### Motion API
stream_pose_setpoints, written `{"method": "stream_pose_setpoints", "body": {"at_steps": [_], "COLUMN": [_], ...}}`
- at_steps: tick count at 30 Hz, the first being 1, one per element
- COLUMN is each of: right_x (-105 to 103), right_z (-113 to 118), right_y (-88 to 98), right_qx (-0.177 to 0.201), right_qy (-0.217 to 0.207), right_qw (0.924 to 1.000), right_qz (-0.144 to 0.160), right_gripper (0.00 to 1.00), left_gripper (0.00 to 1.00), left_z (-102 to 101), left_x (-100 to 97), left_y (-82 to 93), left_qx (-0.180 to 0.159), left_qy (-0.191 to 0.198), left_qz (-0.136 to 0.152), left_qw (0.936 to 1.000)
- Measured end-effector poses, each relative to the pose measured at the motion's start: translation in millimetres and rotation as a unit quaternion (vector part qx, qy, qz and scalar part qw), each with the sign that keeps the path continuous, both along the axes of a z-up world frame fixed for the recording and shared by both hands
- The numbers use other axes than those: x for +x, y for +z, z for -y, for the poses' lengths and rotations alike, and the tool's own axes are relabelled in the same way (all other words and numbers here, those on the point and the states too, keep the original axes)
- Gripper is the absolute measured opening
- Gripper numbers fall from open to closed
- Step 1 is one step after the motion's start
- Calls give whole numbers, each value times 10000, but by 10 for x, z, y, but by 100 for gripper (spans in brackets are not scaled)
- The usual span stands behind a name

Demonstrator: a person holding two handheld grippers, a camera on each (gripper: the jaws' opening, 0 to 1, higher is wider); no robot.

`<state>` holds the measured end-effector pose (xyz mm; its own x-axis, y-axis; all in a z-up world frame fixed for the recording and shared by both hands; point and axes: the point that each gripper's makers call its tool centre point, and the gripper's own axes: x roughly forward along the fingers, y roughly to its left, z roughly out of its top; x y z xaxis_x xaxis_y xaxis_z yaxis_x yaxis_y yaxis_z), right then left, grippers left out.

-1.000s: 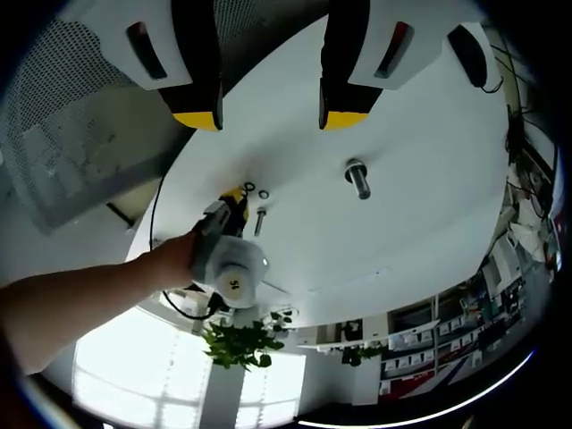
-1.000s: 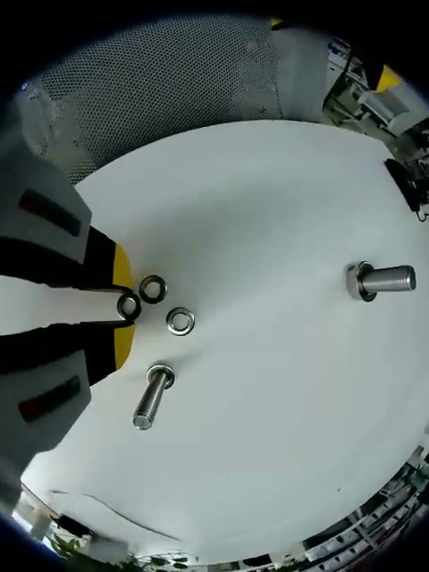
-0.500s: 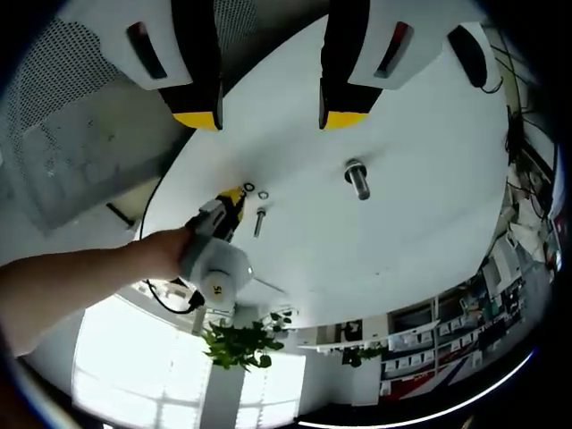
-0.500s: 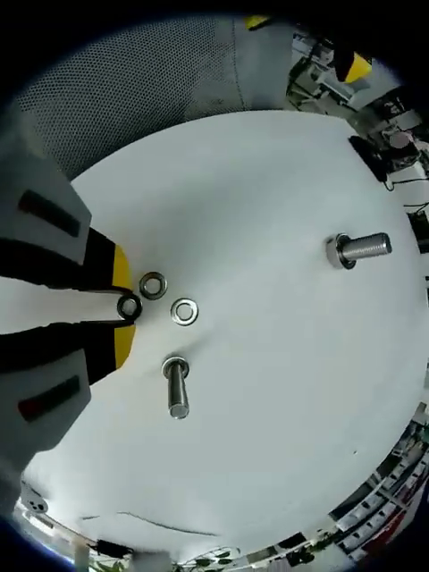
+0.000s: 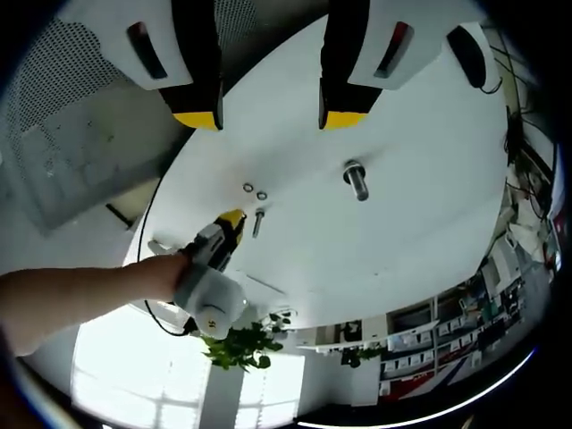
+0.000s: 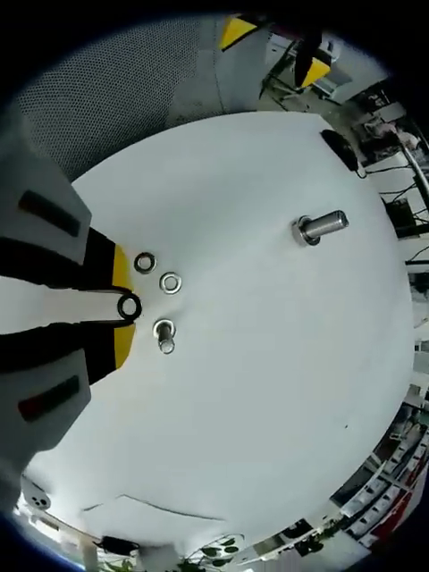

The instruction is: Place the washer onto the threaded stud by aligning its center hole with the stud, sliding it down to the base, and recovering from edge contact or off-axis alignment until the washer reaches the visible bottom stop.

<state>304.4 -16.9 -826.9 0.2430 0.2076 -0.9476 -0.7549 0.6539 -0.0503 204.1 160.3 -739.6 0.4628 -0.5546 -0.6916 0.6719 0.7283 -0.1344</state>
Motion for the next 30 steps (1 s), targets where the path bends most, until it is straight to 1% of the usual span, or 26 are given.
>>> {"method": "stream_pose_setpoints", "body": {"at_steps": [10, 17, 22, 26, 30], "right_x": [88, 134, 220, 235, 247], "right_z": [11, -37, -84, -110, -84], "right_y": [162, 276, 289, 261, 217], "right_qx": [49, 10, -76, -124, -225], "right_qy": [61, 262, 390, 438, 484], "right_qw": [9998, 9991, 9984, 9983, 9981], "right_qz": [186, 336, 410, 368, 322], "right_gripper": [14, 14, 14, 14, 14], "left_gripper": [41, 41, 41, 41, 41], "left_z": [-1, -1, 1, -2, -10], "left_x": [-2, -1, -6, -12, -4], "left_y": [0, 4, 9, 7, 5], "left_qx": [4, 2, -12, -3, -13], "left_qy": [-6, -12, -15, -21, 1], "left_qz": [6, 20, 11, 8, 2], "left_qw": [10000, 10000, 10000, 10000, 10000]}}
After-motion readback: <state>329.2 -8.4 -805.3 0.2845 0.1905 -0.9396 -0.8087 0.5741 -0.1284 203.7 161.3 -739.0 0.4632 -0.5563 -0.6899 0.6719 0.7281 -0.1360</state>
